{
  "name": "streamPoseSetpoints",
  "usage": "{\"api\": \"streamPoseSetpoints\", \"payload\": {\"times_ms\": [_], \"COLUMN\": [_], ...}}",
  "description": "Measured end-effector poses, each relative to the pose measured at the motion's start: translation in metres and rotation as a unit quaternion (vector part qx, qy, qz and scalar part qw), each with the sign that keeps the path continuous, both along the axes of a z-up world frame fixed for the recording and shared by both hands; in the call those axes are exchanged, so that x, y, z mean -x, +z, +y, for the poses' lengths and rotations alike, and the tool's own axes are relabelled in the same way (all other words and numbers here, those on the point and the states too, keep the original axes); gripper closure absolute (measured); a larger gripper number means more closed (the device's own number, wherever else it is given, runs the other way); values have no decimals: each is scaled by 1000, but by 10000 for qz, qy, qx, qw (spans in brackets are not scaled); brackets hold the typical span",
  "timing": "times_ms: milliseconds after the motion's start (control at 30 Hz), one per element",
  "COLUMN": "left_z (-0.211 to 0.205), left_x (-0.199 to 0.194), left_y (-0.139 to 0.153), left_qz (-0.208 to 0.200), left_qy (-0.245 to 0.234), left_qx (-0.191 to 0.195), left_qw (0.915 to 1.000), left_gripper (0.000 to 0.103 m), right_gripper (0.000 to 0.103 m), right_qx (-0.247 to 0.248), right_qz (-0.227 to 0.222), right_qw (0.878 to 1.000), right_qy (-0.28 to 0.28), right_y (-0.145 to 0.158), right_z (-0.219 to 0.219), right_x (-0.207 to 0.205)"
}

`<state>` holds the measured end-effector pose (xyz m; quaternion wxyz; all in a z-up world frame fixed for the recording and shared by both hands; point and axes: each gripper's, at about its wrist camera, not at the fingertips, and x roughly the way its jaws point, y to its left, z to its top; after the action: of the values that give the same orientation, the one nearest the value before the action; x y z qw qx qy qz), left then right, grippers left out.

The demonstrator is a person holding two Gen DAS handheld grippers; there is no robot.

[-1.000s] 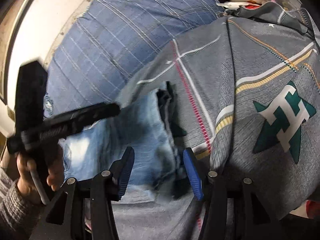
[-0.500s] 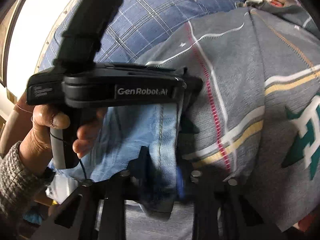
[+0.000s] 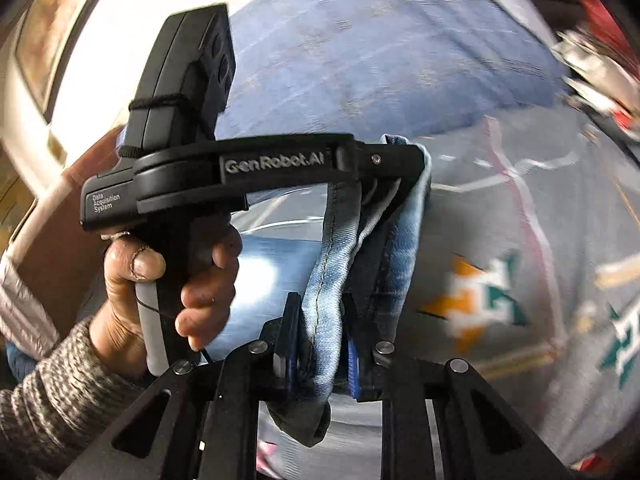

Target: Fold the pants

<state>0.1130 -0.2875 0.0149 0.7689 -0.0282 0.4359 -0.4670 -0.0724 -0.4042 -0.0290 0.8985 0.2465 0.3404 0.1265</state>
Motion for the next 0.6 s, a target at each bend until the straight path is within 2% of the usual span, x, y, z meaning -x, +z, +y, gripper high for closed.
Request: {"api": "streamPoseSetpoints", "payload": {"times_ms": [167, 333, 433, 467, 533, 600], "left_z": [88, 145, 173, 184, 202, 216], "left_x": [-26, -44, -50, -51, -49, -45], "left_y": [-28, -64, -75, -76, -69, -58], "left_qz": [577, 1056, 1237, 1284, 1288, 1132], "left_qy": [865, 1537, 2018, 2114, 2190, 2249], "left_qx": [363, 281, 203, 232, 326, 378], "left_qw": [9939, 9821, 9714, 9687, 9666, 9670], "left_gripper": [82, 80, 79, 78, 70, 66], "right_gripper": [83, 83, 81, 79, 67, 57], "right_qx": [287, 678, 906, 928, 819, 586], "right_qz": [43, 305, 432, 474, 544, 433], "right_qw": [9969, 9899, 9845, 9836, 9840, 9859], "right_qy": [732, 1205, 1436, 1475, 1488, 1507], "right_y": [7, -16, -36, -43, -53, -50], "right_z": [75, 139, 169, 175, 177, 174], "right_x": [-43, -81, -99, -105, -111, -107]}}
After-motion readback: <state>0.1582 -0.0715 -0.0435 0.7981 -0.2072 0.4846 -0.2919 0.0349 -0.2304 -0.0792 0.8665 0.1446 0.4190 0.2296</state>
